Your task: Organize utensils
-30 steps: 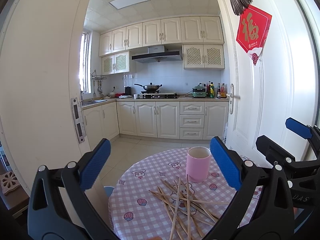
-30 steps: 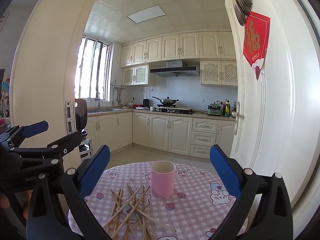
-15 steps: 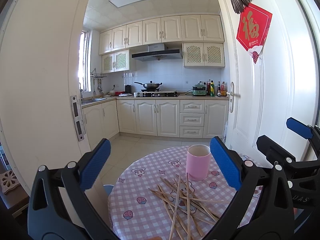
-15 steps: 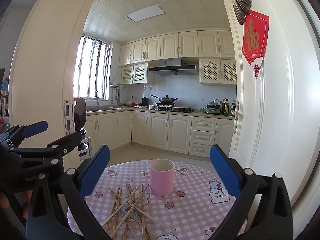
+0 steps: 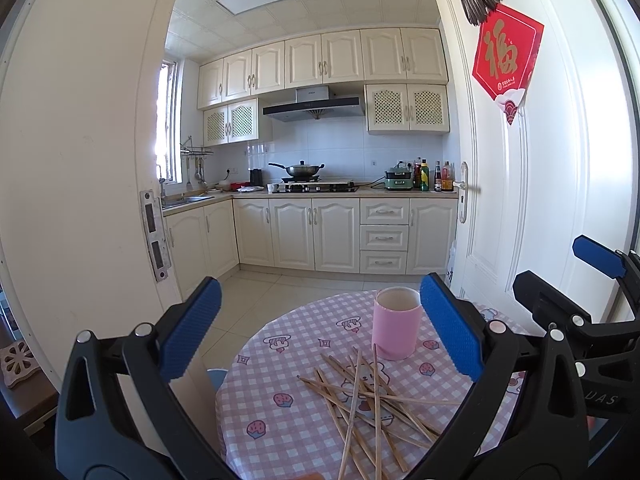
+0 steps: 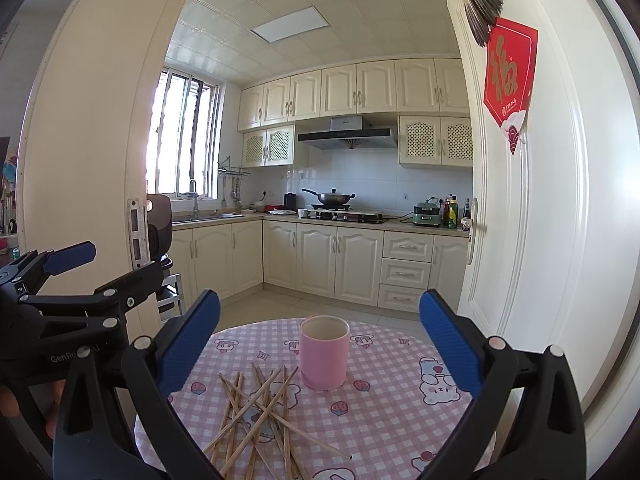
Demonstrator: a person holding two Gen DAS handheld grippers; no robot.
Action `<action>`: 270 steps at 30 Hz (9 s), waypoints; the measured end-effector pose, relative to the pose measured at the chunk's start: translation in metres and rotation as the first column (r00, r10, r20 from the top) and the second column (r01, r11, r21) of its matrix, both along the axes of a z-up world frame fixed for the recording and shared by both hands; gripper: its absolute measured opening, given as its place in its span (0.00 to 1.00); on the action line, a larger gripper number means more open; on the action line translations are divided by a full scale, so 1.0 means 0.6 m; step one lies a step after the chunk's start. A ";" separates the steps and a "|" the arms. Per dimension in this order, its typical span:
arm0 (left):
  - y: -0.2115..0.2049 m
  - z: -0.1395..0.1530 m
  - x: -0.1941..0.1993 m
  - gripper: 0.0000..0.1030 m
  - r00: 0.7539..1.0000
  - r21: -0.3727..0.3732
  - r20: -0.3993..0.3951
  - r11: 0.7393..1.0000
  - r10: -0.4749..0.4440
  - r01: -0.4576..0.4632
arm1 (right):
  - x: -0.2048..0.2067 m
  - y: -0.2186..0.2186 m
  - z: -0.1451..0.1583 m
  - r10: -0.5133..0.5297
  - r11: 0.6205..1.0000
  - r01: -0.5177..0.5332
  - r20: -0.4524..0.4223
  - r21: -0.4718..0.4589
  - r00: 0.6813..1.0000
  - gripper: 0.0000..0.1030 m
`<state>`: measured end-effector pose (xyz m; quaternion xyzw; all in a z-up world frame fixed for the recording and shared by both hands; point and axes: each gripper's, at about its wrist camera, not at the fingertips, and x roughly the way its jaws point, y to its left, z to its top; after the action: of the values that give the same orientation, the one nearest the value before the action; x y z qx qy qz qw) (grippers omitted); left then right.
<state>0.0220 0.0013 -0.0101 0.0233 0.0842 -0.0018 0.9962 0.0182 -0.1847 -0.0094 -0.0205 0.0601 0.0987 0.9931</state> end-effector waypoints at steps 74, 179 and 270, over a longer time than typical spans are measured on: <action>0.011 -0.275 0.374 0.06 0.690 -0.217 -0.675 0.964 -0.262 0.154 | 0.358 0.019 -0.244 0.284 0.952 -0.106 -0.694 0.289 0.661 0.45; -0.053 -0.031 0.397 0.66 0.968 -0.186 -0.167 0.970 -0.186 0.155 | 0.420 -0.058 0.000 0.156 0.984 -0.104 -0.429 0.143 0.890 0.09; 0.079 -0.302 0.411 0.10 0.575 -0.295 -0.800 0.947 -0.172 -0.126 | 0.376 0.100 -0.212 0.278 0.924 -0.381 -0.718 0.018 0.638 0.04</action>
<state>0.2686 0.0486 -0.1913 -0.1408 0.5317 -0.0390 0.8342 0.2438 -0.1247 -0.1369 -0.0586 0.4386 0.2743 0.8538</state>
